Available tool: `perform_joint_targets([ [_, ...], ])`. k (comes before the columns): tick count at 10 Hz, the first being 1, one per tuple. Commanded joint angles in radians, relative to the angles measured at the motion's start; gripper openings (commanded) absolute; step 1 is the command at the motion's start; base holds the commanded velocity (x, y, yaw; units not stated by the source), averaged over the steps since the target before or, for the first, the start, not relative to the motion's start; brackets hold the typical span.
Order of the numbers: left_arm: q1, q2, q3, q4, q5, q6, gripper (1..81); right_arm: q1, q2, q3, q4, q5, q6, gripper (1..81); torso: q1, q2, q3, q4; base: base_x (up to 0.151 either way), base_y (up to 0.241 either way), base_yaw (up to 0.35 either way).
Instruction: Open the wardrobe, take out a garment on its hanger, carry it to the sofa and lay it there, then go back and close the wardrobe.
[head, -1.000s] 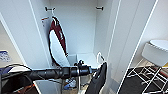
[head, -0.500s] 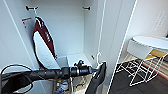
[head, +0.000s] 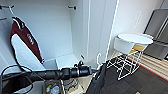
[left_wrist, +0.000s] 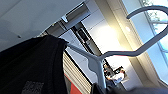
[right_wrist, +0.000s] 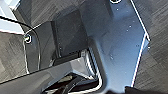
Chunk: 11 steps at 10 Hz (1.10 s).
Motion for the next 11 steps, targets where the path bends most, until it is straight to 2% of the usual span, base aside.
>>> perform_joint_targets([
  [1,-0.153,0.018,0.040,0.024,-0.040,0.011,1.0,0.032,0.008,0.007,-0.002,-0.062,-0.007,81.1,0.000,0.000,0.000,0.000,0.000,0.000,-0.342],
  [11,-0.142,0.046,0.051,0.060,-0.038,0.011,1.0,0.029,0.009,0.007,0.008,-0.062,-0.004,81.1,0.000,0.000,0.000,0.000,0.000,0.000,-0.342],
])
